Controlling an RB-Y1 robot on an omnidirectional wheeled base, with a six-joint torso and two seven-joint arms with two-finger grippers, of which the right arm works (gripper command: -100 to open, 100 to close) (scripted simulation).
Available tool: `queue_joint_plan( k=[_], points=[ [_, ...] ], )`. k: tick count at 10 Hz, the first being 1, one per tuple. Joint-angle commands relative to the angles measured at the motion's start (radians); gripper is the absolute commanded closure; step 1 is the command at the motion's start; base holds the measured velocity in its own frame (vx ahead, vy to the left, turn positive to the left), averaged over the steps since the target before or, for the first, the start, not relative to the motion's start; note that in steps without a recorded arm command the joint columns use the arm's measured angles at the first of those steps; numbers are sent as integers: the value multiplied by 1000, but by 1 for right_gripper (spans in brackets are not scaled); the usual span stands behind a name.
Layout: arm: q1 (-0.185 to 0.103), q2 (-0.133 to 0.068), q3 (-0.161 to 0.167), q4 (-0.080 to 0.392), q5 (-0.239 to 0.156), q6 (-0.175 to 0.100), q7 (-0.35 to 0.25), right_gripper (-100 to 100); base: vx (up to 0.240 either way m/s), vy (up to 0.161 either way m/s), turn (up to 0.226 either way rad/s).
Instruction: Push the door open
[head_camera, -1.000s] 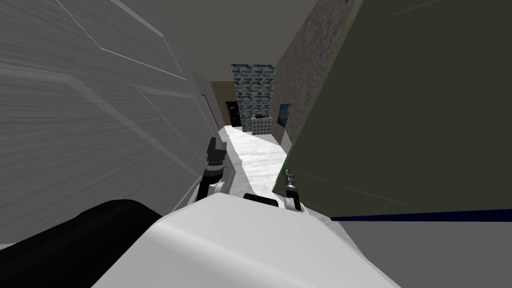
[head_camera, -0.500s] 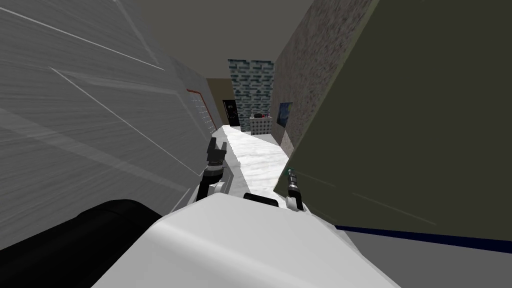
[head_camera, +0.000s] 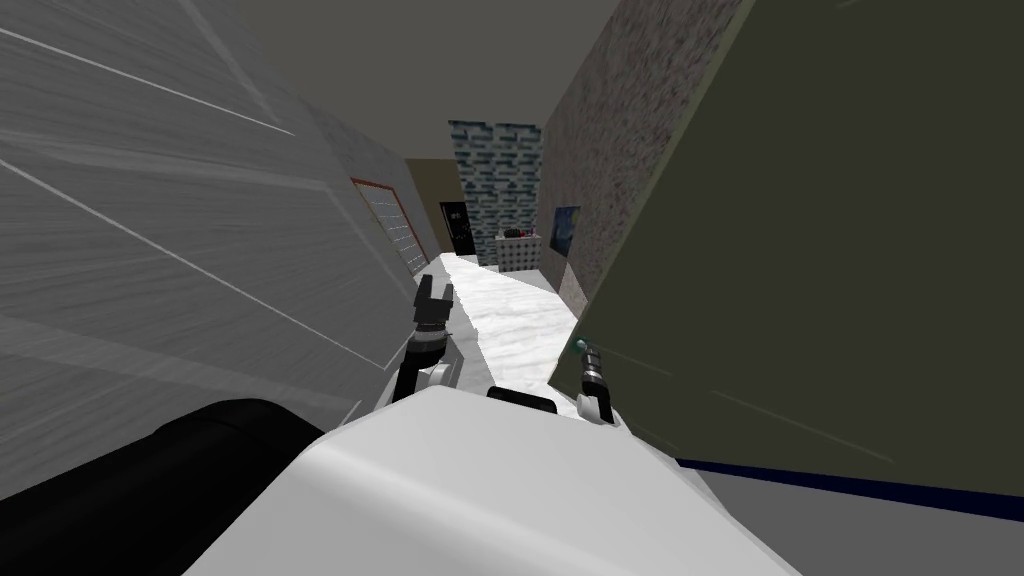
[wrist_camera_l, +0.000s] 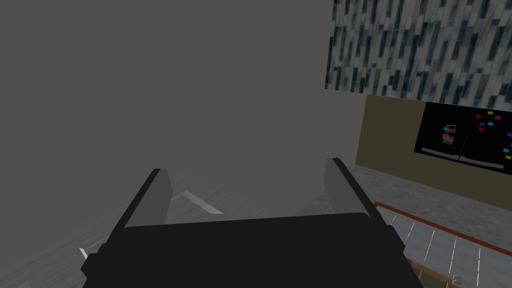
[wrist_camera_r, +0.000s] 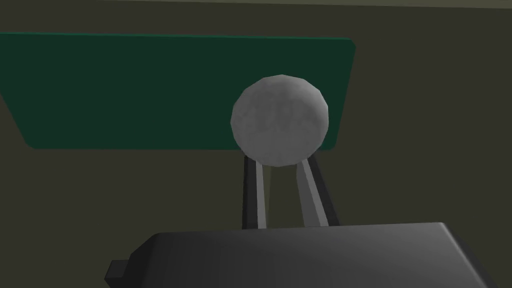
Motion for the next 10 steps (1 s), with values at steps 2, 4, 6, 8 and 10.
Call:
queue_joint_plan(
  k=[2, 4, 6, 8, 10],
  points=[
    [7, 1, -17, -14, -12, 2, 4, -100, 66, 64, -82],
    [8, 7, -20, -19, -16, 5, 4, -100, -188, 131, -46],
    [9, 18, -24, -26, -22, 10, 4, -100, -222, 149, -60],
    [11, 33, -27, -33, -28, 13, 4, -100, -178, 132, -54],
    [11, 23, -29, -25, -28, 4, 4, -100, 12, 24, 6]
  ],
)
